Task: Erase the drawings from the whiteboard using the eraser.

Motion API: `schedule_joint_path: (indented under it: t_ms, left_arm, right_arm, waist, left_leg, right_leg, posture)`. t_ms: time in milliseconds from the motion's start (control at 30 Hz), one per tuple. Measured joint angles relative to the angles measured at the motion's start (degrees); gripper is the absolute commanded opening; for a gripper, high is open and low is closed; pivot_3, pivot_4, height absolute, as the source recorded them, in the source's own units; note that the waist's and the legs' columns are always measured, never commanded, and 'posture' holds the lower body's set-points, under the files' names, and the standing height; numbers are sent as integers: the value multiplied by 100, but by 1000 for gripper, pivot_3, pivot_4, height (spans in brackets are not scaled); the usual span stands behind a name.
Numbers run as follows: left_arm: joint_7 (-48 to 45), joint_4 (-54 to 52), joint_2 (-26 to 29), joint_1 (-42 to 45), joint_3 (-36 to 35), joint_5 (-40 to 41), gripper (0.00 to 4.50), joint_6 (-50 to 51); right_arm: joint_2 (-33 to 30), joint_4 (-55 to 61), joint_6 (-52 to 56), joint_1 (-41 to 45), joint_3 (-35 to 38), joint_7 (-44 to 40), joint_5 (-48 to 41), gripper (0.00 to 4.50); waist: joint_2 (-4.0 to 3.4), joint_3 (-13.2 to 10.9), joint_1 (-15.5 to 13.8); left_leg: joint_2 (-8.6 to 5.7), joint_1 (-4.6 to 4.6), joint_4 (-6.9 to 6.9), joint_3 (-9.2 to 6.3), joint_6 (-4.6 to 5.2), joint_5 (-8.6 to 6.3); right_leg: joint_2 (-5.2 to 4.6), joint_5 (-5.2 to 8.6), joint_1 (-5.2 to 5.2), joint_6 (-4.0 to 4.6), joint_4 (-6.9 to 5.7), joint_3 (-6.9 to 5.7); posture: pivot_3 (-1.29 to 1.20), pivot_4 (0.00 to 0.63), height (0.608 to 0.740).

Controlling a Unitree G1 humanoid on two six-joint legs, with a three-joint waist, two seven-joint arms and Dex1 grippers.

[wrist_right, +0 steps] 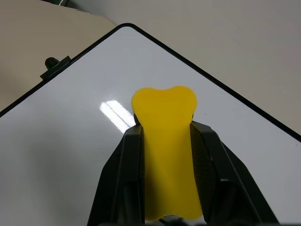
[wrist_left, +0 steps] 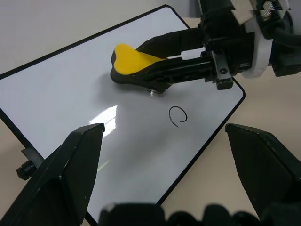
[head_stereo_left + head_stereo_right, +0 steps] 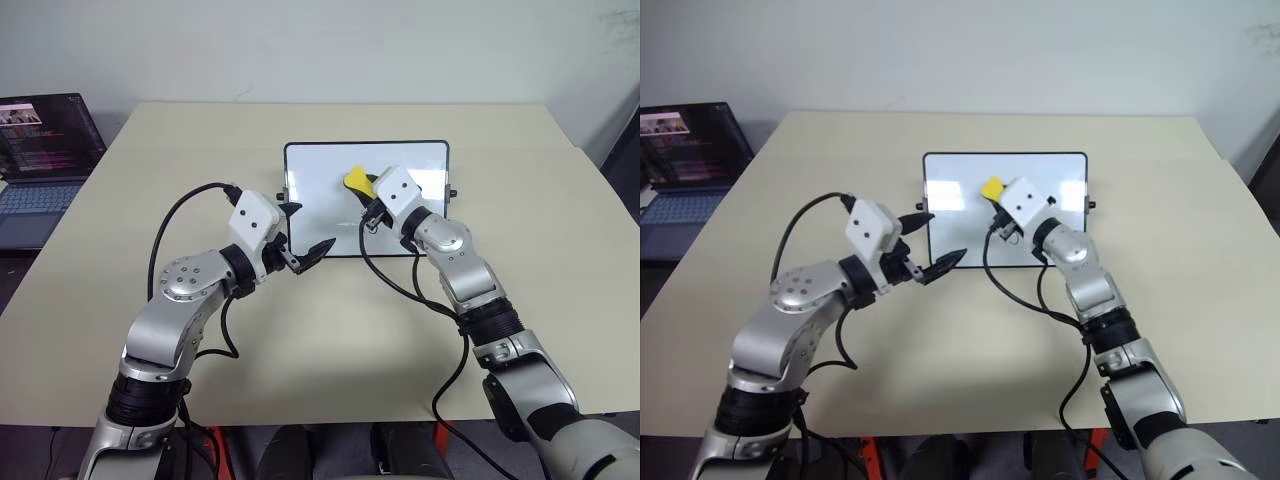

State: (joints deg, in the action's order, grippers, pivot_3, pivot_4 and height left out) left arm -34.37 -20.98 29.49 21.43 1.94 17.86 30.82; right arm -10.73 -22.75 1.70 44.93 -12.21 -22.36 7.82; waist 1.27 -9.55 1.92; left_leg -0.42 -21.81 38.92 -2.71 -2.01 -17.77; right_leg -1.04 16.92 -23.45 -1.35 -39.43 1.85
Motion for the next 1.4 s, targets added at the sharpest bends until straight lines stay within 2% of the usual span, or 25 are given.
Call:
schedule_joint_path:
  t_ms: [267,433,967,1400]
  left_arm:
    - [16,-48,0,-6,-7,-1,4500,7]
    - [29,-68,0,-7,-7,0,4500,13]
    - [40,-62,-31,30,-2,0,4500,11]
    - [-5,-38,-34,64,0,-1,4500,8]
  right_arm:
    - [110,-1000,-465,300,-115,126,230,1102]
    - [36,-1239,-690,357,-148,127,344,1102]
    - [-631,-1142,-705,222,82,121,350,1102]
    - [-753,-785,-487,-61,208,113,214,1102]
  waist:
    - [0,0,1]
    - [0,0,-1]
    - [3,2,-24]
    - [4,2,-23]
  left_leg:
    - [0,1,1,1,-2,1]
    - [0,10,5,1,3,0]
    - [-5,48,9,1,13,1]
    - [-4,65,8,3,13,1]
  right_leg:
    - [0,0,0,0,-1,1]
    - [0,0,3,0,-18,2]
    - [0,-2,33,3,-48,7]
    - [0,-2,50,2,-46,9]
  posture:
    - [0,150,740]
    - [0,150,740]
    - [0,150,740]
    - [0,150,740]
